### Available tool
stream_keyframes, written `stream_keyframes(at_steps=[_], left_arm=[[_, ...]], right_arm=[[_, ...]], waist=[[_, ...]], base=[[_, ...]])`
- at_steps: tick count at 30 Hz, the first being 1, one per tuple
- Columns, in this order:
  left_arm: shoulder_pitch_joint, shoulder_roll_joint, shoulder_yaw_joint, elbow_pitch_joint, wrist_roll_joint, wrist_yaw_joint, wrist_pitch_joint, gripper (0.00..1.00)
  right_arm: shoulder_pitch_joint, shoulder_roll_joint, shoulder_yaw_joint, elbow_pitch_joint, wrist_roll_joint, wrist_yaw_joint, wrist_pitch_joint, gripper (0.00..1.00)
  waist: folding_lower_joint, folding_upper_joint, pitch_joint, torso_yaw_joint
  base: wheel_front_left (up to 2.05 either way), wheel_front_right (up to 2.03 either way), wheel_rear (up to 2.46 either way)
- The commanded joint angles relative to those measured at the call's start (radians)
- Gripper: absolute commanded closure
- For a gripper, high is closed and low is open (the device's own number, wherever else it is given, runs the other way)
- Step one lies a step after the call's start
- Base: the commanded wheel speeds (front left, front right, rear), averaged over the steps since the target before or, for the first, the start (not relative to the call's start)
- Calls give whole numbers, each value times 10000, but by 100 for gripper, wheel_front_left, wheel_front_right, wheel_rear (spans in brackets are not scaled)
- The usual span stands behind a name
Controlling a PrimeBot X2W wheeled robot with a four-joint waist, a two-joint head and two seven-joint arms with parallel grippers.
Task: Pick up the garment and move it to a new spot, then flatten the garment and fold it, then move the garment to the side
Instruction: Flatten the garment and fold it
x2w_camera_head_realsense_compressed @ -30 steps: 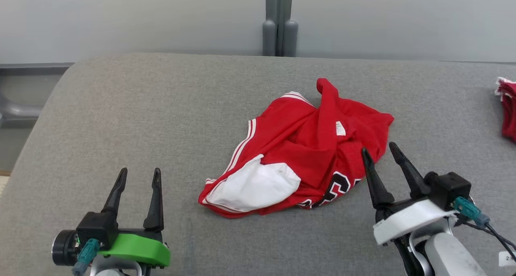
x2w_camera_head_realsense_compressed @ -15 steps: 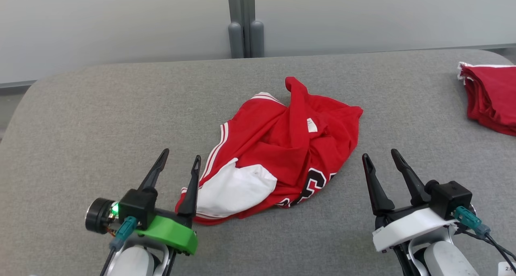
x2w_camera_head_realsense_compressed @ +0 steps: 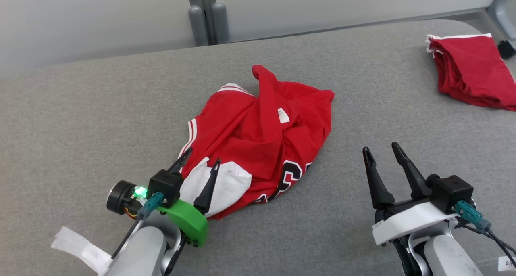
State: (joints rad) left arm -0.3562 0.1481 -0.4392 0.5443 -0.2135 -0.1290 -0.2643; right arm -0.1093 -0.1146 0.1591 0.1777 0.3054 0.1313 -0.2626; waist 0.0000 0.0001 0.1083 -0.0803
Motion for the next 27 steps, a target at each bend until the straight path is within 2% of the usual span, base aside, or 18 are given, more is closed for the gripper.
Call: stream_keyframes(at_steps=[1,4,5,6,7,8,14,20,27], left_arm=[[-220,138,-77,266,-161,-26,1,0],[-448,149,-275,856,-371,-26,3,0],[-530,156,-356,1091,-455,-26,1,6],[-612,130,-367,1235,-542,-26,0,51],[-677,120,-380,1426,-636,-26,1,69],[-726,121,-395,1570,-687,-26,1,100],[-778,35,-362,1331,-692,-26,0,100],[-160,-4,-54,187,-526,-15,3,100],[1168,238,176,-1406,-316,-18,3,100]], right_arm=[[-170,-1,-20,-30,-11,-13,-29,0],[-216,19,-62,-67,-26,-13,-29,0],[-227,23,-65,-74,-32,-13,-28,0],[-225,24,-74,-80,-38,-13,-29,0],[-229,28,-89,-84,-45,-13,-28,0],[-235,28,-107,-88,-52,-13,-30,0],[-87,69,-258,-132,-106,-13,-28,0],[186,119,-274,-38,-102,-13,-28,0],[248,123,-205,-2,-41,-13,-30,0]], waist=[[0,-1,285,-303],[0,-1,395,-415],[0,-1,429,-454],[0,-1,447,-471],[0,-1,467,-490],[0,-1,481,-499],[0,-1,378,-345],[0,-1,49,218],[0,-1,-216,863]], base=[[0,0,0],[0,0,0],[0,0,0],[0,0,0],[0,0,0],[0,0,0],[0,0,0],[0,0,0],[0,0,0]])
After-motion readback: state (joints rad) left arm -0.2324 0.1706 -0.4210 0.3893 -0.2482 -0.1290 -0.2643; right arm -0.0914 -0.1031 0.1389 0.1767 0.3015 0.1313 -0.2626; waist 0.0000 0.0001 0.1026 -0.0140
